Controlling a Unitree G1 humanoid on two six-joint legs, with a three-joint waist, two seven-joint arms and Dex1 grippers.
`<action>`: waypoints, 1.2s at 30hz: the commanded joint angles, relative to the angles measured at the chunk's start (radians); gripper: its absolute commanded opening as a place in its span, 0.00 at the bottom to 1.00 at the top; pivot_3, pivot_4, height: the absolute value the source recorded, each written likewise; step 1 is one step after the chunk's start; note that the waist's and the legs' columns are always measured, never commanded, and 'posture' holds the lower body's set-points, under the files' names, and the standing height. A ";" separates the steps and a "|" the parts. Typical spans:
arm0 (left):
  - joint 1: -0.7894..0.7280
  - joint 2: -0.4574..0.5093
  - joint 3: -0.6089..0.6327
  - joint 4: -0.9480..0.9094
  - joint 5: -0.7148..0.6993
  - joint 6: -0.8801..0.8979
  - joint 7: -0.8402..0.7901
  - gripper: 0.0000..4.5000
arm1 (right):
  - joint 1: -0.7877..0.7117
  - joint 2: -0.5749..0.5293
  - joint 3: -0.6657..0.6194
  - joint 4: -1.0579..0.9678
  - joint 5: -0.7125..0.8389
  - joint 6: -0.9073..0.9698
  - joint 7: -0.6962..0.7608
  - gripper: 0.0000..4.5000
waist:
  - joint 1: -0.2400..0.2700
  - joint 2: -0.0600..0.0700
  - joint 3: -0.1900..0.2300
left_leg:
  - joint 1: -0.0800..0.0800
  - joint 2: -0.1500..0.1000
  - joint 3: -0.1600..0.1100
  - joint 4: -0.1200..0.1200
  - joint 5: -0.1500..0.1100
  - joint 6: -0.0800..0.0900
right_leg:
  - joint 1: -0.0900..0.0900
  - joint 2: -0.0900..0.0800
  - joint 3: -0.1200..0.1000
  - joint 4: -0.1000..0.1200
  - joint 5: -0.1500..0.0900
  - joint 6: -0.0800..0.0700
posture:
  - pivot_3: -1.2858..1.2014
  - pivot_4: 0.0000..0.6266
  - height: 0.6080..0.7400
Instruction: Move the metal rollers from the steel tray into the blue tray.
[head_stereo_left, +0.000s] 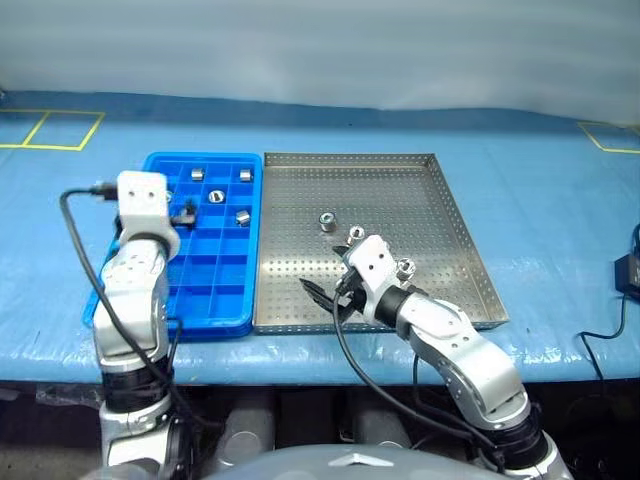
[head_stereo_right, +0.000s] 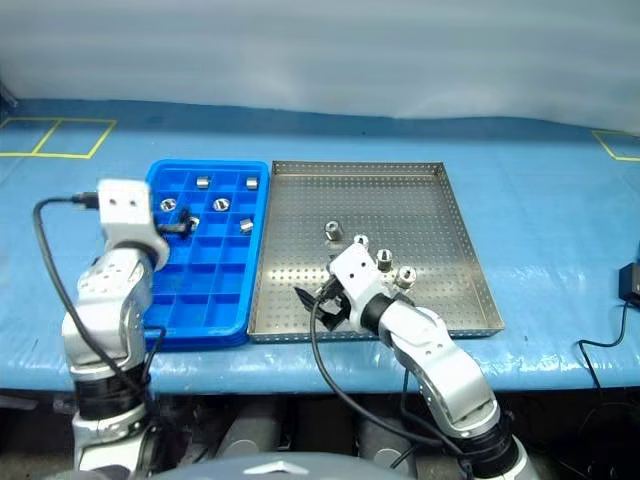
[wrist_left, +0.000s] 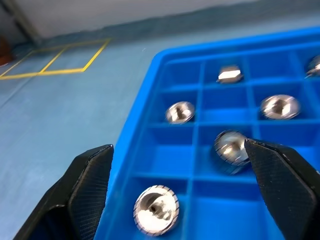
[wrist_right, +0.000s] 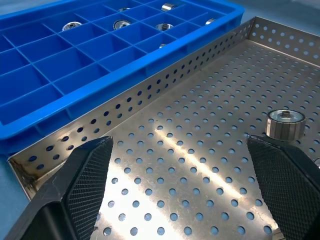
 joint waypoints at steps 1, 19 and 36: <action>-0.126 -0.012 -0.018 0.093 -0.117 0.017 -0.098 1.00 | 0.012 -0.013 -0.042 -0.053 -0.001 0.003 -0.015 1.00 | -0.005 0.000 0.000 | 0.000 0.000 0.000 0.000 0.000 0.000 | 0.000 0.000 0.000 0.000 0.000 0.000 | 0.53 0.24 1.00; -0.403 -0.035 -0.287 0.854 -0.198 -0.157 -0.368 1.00 | 0.076 -0.008 -0.064 -0.113 -0.015 0.012 -0.078 1.00 | -0.065 0.000 0.000 | -0.001 0.000 0.001 -0.002 0.000 0.000 | -0.003 0.003 0.003 0.000 0.001 0.002 | 0.49 0.24 1.00; -0.434 -0.098 -0.250 1.064 -0.173 -0.408 -0.322 0.41 | 0.078 -0.011 -0.048 -0.108 -0.014 0.012 -0.075 1.00 | -0.065 0.000 0.000 | -0.002 0.000 0.002 -0.002 0.000 0.001 | -0.004 0.003 0.003 0.000 0.001 0.003 | 0.49 0.24 1.00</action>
